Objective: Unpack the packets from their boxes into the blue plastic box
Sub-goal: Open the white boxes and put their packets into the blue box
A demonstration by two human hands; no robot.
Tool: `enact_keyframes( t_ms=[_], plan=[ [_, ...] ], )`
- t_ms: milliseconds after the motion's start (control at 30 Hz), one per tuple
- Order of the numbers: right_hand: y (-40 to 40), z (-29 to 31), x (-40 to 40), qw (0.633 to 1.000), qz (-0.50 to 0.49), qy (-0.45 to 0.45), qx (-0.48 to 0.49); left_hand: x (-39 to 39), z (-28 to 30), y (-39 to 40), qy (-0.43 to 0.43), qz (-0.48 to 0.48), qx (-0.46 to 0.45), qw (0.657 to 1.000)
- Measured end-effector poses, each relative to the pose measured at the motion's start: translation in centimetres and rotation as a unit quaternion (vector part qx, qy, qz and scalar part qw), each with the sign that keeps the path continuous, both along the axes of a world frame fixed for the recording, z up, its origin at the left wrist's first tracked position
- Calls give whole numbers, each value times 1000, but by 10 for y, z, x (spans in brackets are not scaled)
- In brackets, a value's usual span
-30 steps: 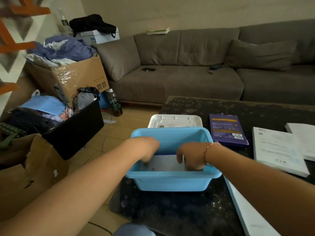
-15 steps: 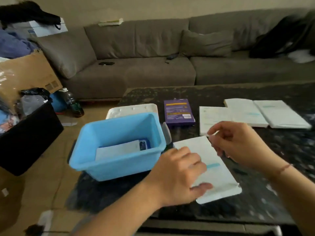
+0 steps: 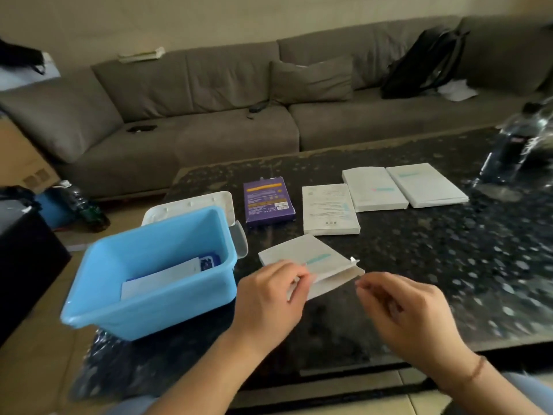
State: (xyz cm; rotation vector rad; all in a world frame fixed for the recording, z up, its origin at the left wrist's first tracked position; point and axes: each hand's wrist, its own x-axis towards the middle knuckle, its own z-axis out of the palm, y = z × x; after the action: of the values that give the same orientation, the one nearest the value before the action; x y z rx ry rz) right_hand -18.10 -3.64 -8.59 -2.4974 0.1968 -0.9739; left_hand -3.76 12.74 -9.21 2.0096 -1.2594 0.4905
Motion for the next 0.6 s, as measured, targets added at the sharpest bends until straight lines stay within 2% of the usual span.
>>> enact_keyframes(
  t_ms=[167, 233, 333, 467, 600],
  plan=[
    [23, 0, 23, 995, 2, 61, -79, 14, 25, -4, 58, 43, -45, 996],
    [28, 3, 36, 991, -24, 99, -84, 17, 26, -4, 58, 47, -41, 996],
    [34, 3, 51, 973, -79, 165, -141, 18, 26, -5, 54, 57, -34, 996],
    [38, 4, 64, 959, -80, 235, -140, 19, 29, -4, 46, 50, -29, 997],
    [41, -2, 68, 955, -111, 211, -179, 20, 29, -3, 39, 44, -30, 998]
  ],
)
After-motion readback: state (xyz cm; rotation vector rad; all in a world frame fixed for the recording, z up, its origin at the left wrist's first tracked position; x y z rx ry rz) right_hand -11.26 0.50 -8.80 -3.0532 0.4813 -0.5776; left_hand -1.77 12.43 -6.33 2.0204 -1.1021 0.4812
